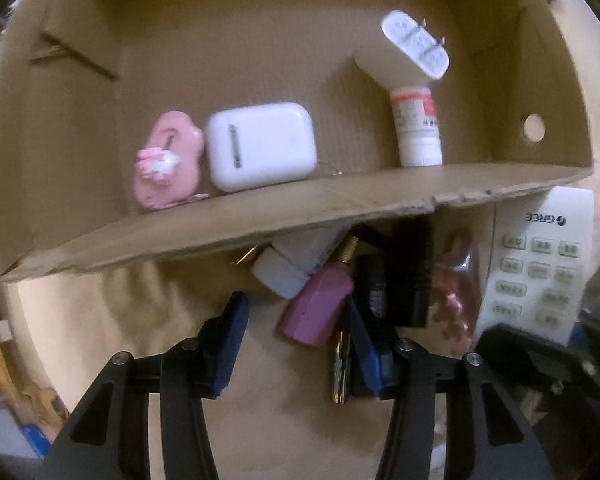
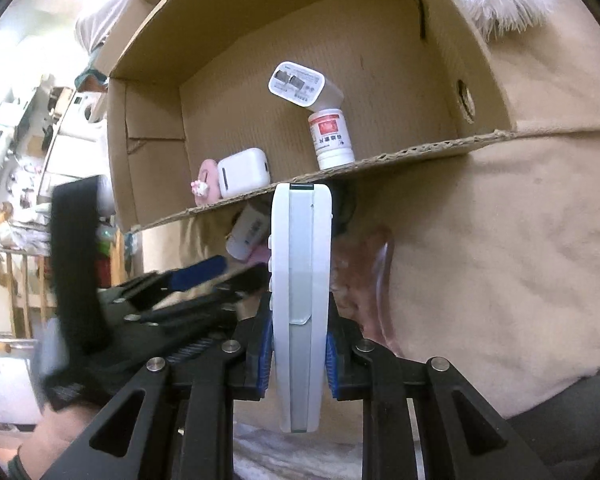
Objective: Organize rigid objects
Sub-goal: 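Grasp the white remote with the right tool while the left tool grasps the pink perfume bottle, then carry the remote and perfume bottle into the box and open both tools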
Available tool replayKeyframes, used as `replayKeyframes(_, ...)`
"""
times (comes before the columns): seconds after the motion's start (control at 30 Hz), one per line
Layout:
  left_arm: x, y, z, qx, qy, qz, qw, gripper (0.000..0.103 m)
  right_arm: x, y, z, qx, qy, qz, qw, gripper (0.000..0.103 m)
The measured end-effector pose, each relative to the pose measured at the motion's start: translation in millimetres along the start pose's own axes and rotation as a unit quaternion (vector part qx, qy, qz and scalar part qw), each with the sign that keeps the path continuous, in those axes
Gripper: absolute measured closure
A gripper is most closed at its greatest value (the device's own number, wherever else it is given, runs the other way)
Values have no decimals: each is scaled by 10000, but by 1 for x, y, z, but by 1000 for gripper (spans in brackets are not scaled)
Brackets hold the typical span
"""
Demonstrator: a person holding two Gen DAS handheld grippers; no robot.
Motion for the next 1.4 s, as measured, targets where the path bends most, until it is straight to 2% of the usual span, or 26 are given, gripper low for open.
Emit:
replayKeyframes(0.07, 3, -3, -1, -12, -70, -29, 10000, 56, 5, -1, 0, -71, 193, -8, 9998, 80)
replayKeyframes(0.17, 3, -6, -3, 44, -125, -151, 9998, 62, 8, -3, -4, 1, 225, 48, 9997, 80)
replayKeyframes(0.23, 0, -6, -5, 127, -89, -218, 9996, 79, 10, -3, -6, 6, 278, 47, 9996, 80)
replayKeyframes(0.47, -11, 13, 7, -105, 171, -54, 9998, 80, 15, -5, -3, 9, 243, 54, 9997, 80)
replayKeyframes(0.63, -26, 26, 16, -287, 101, -106, 9995, 80, 15, -4, -1, -61, 230, 87, 9997, 80)
replayKeyframes(0.73, -27, 49, 25, -464, 127, 9, 9988, 80, 15, -1, -2, -44, 186, 110, 9998, 80)
replayKeyframes(0.87, -38, 69, 47, -791, 108, -93, 9968, 80, 14, 7, 0, -91, 140, 208, 9996, 80)
replayKeyframes(1.03, -65, 69, 65, -1089, 62, -417, 9932, 80, 6, 16, 10, -257, 15, 211, 9994, 80)
replayKeyframes(1.17, -90, 67, 84, -1259, -7, -753, 9892, 80, -11, 13, 23, -362, -272, 64, 9990, 80)
replayKeyframes(1.4, -123, 15, 86, -1507, -96, -1216, 9810, 80, -48, -16, 57, -800, -431, -358, 9952, 80)
Point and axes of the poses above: each gripper's, at about its wrist camera, not at the fingertips, and x roughly the way its jaws point, z to its left, y to its underside, the point moved 7 cm from there along x, roughly the way its jaws point, and after that the axes turned 10 degrees about -y, right-handed, at the moved point
